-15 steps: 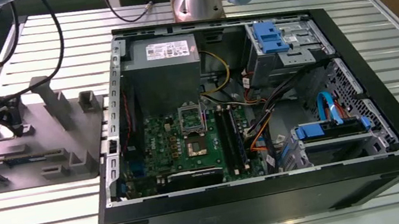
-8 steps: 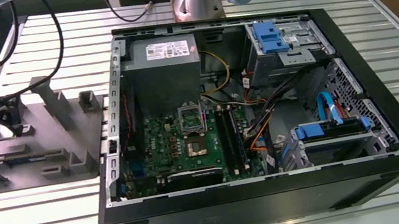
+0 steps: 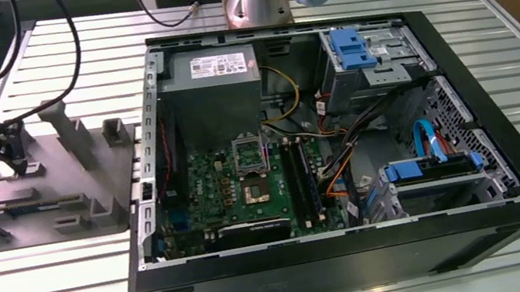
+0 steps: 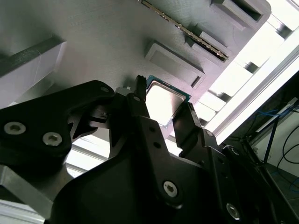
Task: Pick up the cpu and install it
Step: 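Pick up the cpu and move it towards the insertion slot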
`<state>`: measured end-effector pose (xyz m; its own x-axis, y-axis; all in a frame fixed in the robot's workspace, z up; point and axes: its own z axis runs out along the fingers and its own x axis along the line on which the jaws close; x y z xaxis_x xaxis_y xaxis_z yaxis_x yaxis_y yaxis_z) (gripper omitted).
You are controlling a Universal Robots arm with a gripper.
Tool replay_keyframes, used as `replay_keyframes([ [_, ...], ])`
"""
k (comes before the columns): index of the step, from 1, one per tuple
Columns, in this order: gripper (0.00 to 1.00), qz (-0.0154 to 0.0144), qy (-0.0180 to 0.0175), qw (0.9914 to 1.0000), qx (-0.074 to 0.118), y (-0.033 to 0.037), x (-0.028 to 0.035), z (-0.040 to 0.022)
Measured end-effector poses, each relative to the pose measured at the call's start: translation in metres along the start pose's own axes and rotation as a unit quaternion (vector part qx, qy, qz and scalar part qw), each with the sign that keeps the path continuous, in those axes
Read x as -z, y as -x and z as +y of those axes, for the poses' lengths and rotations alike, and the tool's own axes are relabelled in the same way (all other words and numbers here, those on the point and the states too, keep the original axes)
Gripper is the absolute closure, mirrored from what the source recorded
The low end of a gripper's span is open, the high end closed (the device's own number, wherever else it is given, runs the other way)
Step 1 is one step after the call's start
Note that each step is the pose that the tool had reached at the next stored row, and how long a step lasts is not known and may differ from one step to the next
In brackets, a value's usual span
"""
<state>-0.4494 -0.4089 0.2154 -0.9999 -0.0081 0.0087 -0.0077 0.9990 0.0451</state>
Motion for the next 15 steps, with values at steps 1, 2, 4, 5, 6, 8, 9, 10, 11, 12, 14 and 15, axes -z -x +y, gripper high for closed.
replay_keyframes([
  [1, 0.53, 0.0000, 0.0000, 1.00000, 0.000, 0.0000, 0.0002, 0.0000],
  [2, 0.53, 0.0000, 0.0000, 1.00000, 0.000, 0.0000, 0.0004, 0.0000],
  [4, 0.53, 0.0000, 0.0000, 1.00000, 0.000, 0.0000, 0.0008, 0.0000],
  [5, 0.53, 0.0000, 0.0000, 1.00000, 0.000, 0.0000, 0.0010, 0.0001],
  [6, 0.53, 0.0000, 0.0000, 1.00000, 0.000, 0.0000, 0.0012, 0.0001],
  [8, 0.53, -0.0001, 0.0000, 1.00000, 0.000, 0.0000, 0.0014, 0.0001],
  [9, 0.53, 0.0000, 0.0000, 1.00000, 0.000, 0.0000, 0.0015, 0.0001],
  [10, 0.53, 0.0000, 0.0000, 1.00000, 0.000, 0.0000, 0.0018, 0.0001],
  [11, 0.53, 0.0000, 0.0000, 1.00000, 0.000, 0.0000, 0.0019, 0.0001],
  [12, 0.53, 0.0000, 0.0000, 1.00000, 0.000, 0.0000, 0.0021, 0.0001],
  [14, 0.53, 0.0000, 0.0000, 1.00000, 0.000, 0.0000, 0.0024, 0.0001],
  [15, 0.53, 0.0000, 0.0000, 1.00000, 0.000, 0.0000, 0.0025, 0.0001],
])
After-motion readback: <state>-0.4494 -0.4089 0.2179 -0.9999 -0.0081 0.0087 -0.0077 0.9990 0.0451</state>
